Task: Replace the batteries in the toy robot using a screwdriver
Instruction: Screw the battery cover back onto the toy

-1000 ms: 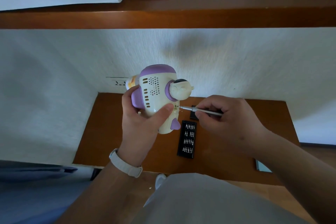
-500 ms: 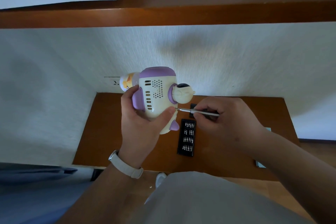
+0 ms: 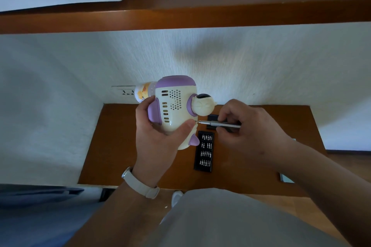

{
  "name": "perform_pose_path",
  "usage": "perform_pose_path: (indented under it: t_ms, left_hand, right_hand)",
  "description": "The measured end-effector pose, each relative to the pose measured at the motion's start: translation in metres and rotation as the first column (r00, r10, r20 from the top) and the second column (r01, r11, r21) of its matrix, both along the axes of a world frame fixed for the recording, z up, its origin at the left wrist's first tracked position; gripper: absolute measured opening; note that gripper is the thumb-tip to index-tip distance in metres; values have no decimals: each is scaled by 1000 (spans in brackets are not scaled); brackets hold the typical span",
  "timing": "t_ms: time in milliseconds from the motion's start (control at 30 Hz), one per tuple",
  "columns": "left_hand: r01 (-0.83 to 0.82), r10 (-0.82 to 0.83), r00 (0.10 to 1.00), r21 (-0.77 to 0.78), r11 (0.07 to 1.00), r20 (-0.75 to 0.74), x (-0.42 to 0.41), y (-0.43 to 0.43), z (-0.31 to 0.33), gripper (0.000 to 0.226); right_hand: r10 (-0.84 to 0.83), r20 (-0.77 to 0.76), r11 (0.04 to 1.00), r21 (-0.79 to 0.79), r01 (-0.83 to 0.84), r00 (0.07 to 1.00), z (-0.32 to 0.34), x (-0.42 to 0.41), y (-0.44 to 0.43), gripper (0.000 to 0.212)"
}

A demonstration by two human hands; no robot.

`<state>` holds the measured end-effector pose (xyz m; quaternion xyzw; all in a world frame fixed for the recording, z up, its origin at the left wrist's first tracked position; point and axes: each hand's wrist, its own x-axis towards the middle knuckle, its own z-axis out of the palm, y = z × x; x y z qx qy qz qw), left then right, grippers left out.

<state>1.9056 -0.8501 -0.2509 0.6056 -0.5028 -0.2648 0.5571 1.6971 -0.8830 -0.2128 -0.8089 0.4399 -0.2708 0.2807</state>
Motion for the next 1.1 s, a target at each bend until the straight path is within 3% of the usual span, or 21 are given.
perform_pose_path:
  t_ms: [167,467,733,933,1100]
  left_hand:
    - [-1,1,1000,12,1000,-3,-3,0,0,75]
    - [21,-21,999,0,1000,33,-15,-2,0,79]
    - [42,-42,999,40,998,-3,-26,-7,-2,78]
    - [56,-53,997,60,997,-48,-36,-12,2,74]
    - [74,-70,996,81,994,-52,-42,-14,2,74]
  right_hand:
    - [15,-1,1000,6,-15,1000,1,-6,0,14]
    - [10,-56,989,-148,-18,998,2,-17,-1,1]
    - [-12,-117,998,-63,4,993,4,-25,-4,37]
    - [-15,-168,1000,-16,12,986,5,-35,-4,12]
    - [7,-175,1000,-19,-11,985,7,-44,-7,4]
